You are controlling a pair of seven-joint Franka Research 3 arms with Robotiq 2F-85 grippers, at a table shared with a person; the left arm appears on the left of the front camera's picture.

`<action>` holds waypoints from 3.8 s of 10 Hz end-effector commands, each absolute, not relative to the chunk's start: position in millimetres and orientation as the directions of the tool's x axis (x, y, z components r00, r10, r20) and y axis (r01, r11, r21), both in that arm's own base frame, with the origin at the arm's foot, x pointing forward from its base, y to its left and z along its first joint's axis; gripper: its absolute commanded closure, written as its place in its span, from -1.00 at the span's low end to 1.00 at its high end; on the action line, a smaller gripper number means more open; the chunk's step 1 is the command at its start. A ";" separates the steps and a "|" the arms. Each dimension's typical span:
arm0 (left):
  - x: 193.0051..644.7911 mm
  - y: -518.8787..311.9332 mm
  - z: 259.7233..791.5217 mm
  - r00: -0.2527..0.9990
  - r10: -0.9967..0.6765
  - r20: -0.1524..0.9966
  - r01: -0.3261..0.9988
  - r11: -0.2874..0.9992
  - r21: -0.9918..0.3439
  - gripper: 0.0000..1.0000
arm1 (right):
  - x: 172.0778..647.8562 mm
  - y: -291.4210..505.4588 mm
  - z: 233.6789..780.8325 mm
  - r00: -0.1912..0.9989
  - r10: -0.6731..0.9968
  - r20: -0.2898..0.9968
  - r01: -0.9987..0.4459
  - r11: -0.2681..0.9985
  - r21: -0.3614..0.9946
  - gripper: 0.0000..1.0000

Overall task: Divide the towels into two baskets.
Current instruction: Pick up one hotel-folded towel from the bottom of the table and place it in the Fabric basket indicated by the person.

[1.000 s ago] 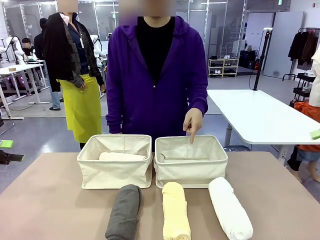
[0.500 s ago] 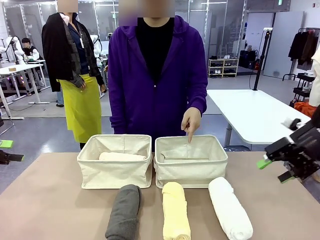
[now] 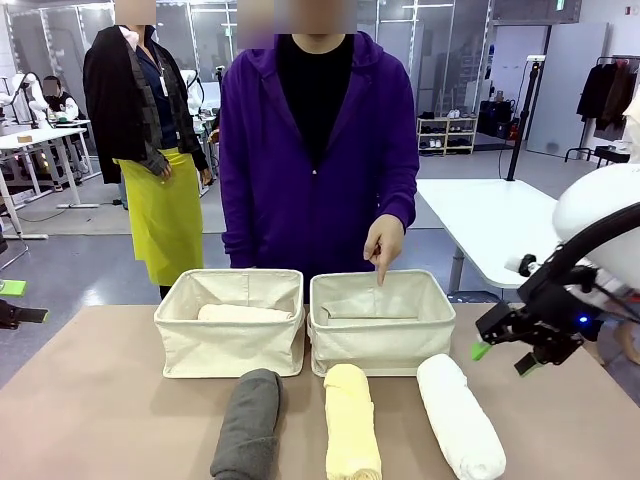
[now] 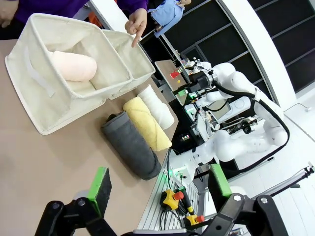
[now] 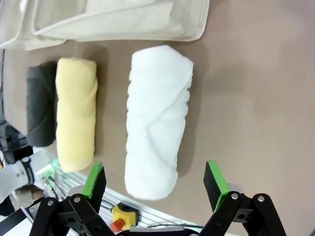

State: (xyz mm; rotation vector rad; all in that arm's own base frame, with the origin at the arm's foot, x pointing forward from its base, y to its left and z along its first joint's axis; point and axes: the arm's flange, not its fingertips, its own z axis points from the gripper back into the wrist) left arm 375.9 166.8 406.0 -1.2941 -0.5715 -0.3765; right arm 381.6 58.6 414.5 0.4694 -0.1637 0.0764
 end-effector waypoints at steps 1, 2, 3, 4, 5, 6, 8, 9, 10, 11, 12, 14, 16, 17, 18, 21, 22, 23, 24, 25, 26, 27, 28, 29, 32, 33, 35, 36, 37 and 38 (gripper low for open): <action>373.3 167.1 412.2 0.814 0.055 0.578 0.550 0.246 -0.798 -1.00 | 368.8 82.3 378.4 0.985 -0.003 0.173 -0.061 0.929 0.366 -1.00; 373.3 167.1 412.2 0.814 0.055 0.578 0.550 0.246 -0.798 -1.00 | 369.3 90.0 371.2 0.985 0.008 0.171 -0.067 0.937 0.343 -1.00; 373.3 167.1 412.2 0.814 0.055 0.578 0.550 0.246 -0.798 -1.00 | 370.4 96.7 362.2 0.986 0.019 0.167 -0.075 0.939 0.337 -1.00; 373.3 167.1 412.2 0.814 0.055 0.578 0.550 0.246 -0.798 -1.00 | 371.1 101.1 354.2 0.986 0.013 0.169 -0.068 0.943 0.327 -1.00; 373.3 167.1 412.2 0.814 0.055 0.578 0.550 0.246 -0.798 -1.00 | 370.7 106.6 345.6 0.986 0.008 0.168 -0.061 0.947 0.317 -1.00; 373.3 167.1 412.2 0.814 0.055 0.578 0.550 0.246 -0.798 -1.00 | 368.8 111.9 337.4 0.985 0.012 0.172 -0.064 0.951 0.301 -1.00; 373.3 167.1 412.2 0.814 0.055 0.578 0.550 0.246 -0.798 -1.00 | 364.1 123.7 318.3 0.984 0.024 0.175 -0.074 0.956 0.283 -1.00; 373.3 167.1 412.2 0.814 0.055 0.578 0.550 0.246 -0.798 -1.00 | 361.9 129.3 309.7 0.983 0.028 0.180 -0.078 0.958 0.276 -1.00; 373.3 167.1 412.2 0.814 0.055 0.578 0.550 0.246 -0.798 -1.00 | 360.4 132.8 305.0 0.984 0.036 0.173 -0.083 0.959 0.271 -1.00; 373.3 167.1 412.2 0.814 0.055 0.578 0.550 0.246 -0.798 -1.00 | 359.2 134.5 302.5 0.984 0.047 0.170 -0.092 0.959 0.267 -0.86; 373.3 167.1 412.2 0.814 0.055 0.578 0.550 0.246 -0.798 -1.00 | 358.5 135.5 301.2 0.985 0.054 0.162 -0.096 0.960 0.263 -0.60; 373.3 167.1 412.2 0.814 0.055 0.578 0.550 0.246 -0.798 -1.00 | 357.7 137.0 298.4 0.986 0.060 0.154 -0.099 0.962 0.254 -0.20; 373.3 167.1 412.2 0.814 0.055 0.578 0.550 0.246 -0.798 -1.00 | 356.6 138.2 297.1 0.987 0.064 0.150 -0.101 0.962 0.252 0.20; 373.3 167.1 412.2 0.814 0.055 0.578 0.550 0.246 -0.798 -1.00 | 355.6 138.2 297.6 0.987 0.068 0.144 -0.103 0.963 0.250 0.34; 373.3 167.1 412.2 0.814 0.055 0.578 0.550 0.246 -0.798 -1.00 | 353.0 136.9 307.2 0.988 0.084 0.133 -0.114 0.963 0.246 0.60; 373.3 167.1 412.2 0.814 0.055 0.578 0.550 0.246 -0.798 -1.00 | 338.0 154.6 403.3 0.919 0.336 0.207 -0.375 0.905 0.198 0.48; 373.3 167.1 412.2 0.814 0.055 0.578 0.550 0.246 -0.798 -1.00 | 330.2 163.1 444.9 0.844 0.484 0.231 -0.522 0.841 0.142 0.48; 373.3 167.1 412.2 0.814 0.055 0.578 0.550 0.246 -0.798 -1.00 | 327.6 170.5 466.9 0.777 0.584 0.235 -0.615 0.784 0.087 0.48; 373.3 167.1 412.2 0.814 0.055 0.578 0.550 0.246 -0.798 -1.00 | 326.1 175.3 477.5 0.702 0.675 0.228 -0.699 0.714 0.039 0.48; 373.3 167.1 412.2 0.814 0.055 0.578 0.550 0.246 -0.798 -1.00 | 324.5 178.0 483.9 0.607 0.766 0.212 -0.783 0.622 -0.007 0.48; 373.3 167.1 412.2 0.814 0.055 0.578 0.550 0.246 -0.798 -1.00 | 322.7 179.1 486.2 0.552 0.808 0.205 -0.825 0.565 -0.006 0.48; 373.3 167.1 412.2 0.814 0.055 0.578 0.550 0.246 -0.798 -1.00 | 319.7 176.7 485.4 0.524 0.816 0.245 -0.844 0.536 0.022 0.48; 373.3 167.1 412.2 0.814 0.055 0.578 0.550 0.246 -0.798 -1.00 | 308.6 186.1 494.2 0.624 0.755 0.202 -0.770 0.638 -0.005 0.48; 373.3 167.1 412.2 0.814 0.055 0.578 0.550 0.246 -0.798 -1.00 | 308.6 186.1 494.2 0.624 0.755 0.202 -0.770 0.638 -0.005 0.48; 373.3 167.1 412.2 0.814 0.055 0.578 0.550 0.246 -0.798 -1.00 | 311.5 183.2 491.8 0.592 0.778 0.208 -0.796 0.605 0.005 0.29; 373.3 167.1 412.2 0.814 0.055 0.578 0.550 0.246 -0.798 -1.00 | 314.8 183.7 503.2 0.464 0.857 0.225 -0.872 0.486 -0.051 0.29; 373.3 167.1 412.2 0.814 0.055 0.578 0.550 0.246 -0.798 -1.00 | 361.0 210.2 524.9 0.165 0.969 0.185 -0.973 0.191 -0.129 0.29; 373.3 167.1 412.2 0.814 0.055 0.578 0.550 0.246 -0.798 -1.00 | 388.8 221.3 531.2 0.010 0.985 0.174 -0.990 0.034 -0.136 0.29; 373.3 167.1 412.2 0.814 0.055 0.578 0.550 0.246 -0.798 -1.00 | 417.6 232.6 531.9 -0.059 0.992 0.108 -0.988 -0.043 -0.149 0.29; 373.3 167.1 412.2 0.814 0.055 0.578 0.550 0.246 -0.798 -1.00 | 447.0 243.3 527.8 -0.122 0.991 0.053 -0.978 -0.111 -0.178 0.29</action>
